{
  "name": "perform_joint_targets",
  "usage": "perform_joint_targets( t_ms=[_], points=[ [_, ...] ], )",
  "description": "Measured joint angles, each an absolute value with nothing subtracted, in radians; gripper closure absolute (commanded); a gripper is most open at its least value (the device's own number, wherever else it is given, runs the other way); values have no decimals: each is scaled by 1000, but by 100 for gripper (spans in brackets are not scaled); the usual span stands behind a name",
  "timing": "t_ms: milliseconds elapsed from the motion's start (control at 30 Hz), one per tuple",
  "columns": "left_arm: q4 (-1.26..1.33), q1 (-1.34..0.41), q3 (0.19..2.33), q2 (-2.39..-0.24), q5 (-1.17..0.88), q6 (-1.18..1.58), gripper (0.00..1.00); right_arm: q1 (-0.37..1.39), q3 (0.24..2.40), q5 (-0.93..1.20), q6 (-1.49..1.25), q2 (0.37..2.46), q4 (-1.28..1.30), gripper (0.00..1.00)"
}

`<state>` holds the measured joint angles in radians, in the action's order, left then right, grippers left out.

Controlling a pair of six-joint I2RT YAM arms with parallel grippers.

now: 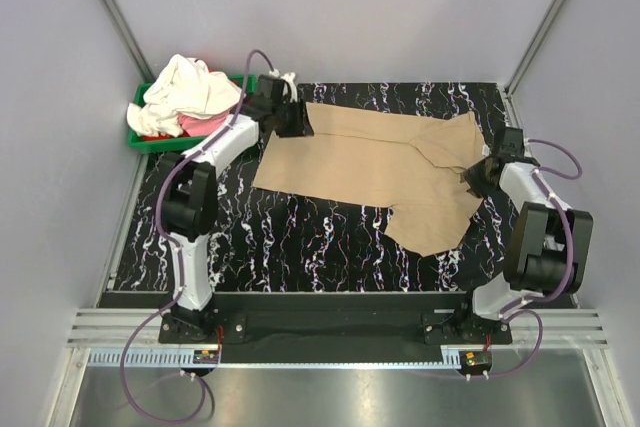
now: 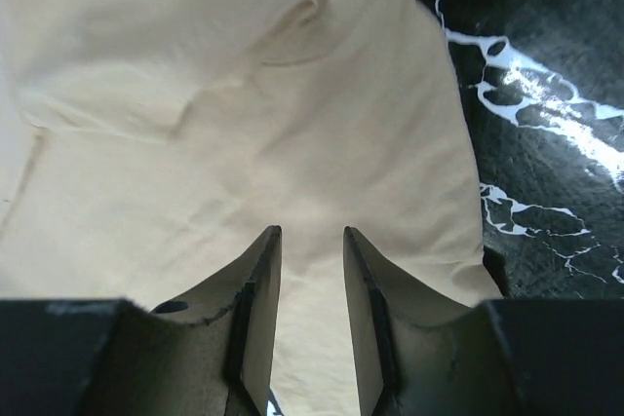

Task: Fold and stack the t-shirts
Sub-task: Fold the tshirt

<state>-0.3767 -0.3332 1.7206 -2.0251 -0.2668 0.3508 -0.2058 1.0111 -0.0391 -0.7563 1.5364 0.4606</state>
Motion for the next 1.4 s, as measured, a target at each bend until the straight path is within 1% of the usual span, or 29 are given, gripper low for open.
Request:
perform_joint_targets(
  t_ms=[167, 267, 367, 467, 633, 900, 967, 1000, 1100, 1167, 1233, 1300, 1333, 1367, 1400],
  points=[
    [-408, -345, 1548, -2033, -243, 384, 59, -206, 997, -6, -711, 1644, 467, 63],
    [-416, -345, 1480, -2033, -218, 421, 60, -212, 997, -9, -670, 1708, 493, 64],
    [-406, -351, 1396, -2032, -178, 469, 60, -239, 1010, -12, -631, 1720, 508, 65],
    [-372, -372, 1304, -1966, -133, 520, 60, -264, 1010, -18, -604, 1720, 517, 64],
    [-287, -438, 1092, -1822, -73, 609, 60, -308, 1001, -14, -582, 1707, 528, 64],
    [-278, -515, 854, -1608, -30, 719, 59, -390, 901, -67, -572, 1586, 628, 62],
    [-294, -536, 809, -1554, -26, 744, 57, -395, 896, -76, -571, 1556, 662, 61],
    [-309, -549, 793, -1521, -28, 756, 54, -395, 898, -79, -569, 1538, 679, 60],
    [-350, -569, 805, -1457, -37, 767, 52, -395, 945, -67, -553, 1488, 733, 55],
    [-398, -569, 892, -1450, -40, 749, 51, -395, 1012, -32, -542, 1461, 736, 52],
    [-435, -564, 1022, -1481, -36, 720, 51, -395, 1098, 18, -530, 1463, 711, 48],
    [-434, -553, 1200, -1546, -31, 680, 51, -395, 1182, 59, -519, 1491, 678, 46],
    [-429, -544, 1288, -1588, -33, 662, 51, -395, 1241, 81, -508, 1529, 657, 43],
    [-389, -525, 1403, -1652, -38, 638, 51, -395, 1314, 109, -492, 1589, 610, 43],
    [-397, -509, 1453, -1688, -49, 625, 51, -395, 1359, 136, -477, 1639, 601, 43]
  ],
)
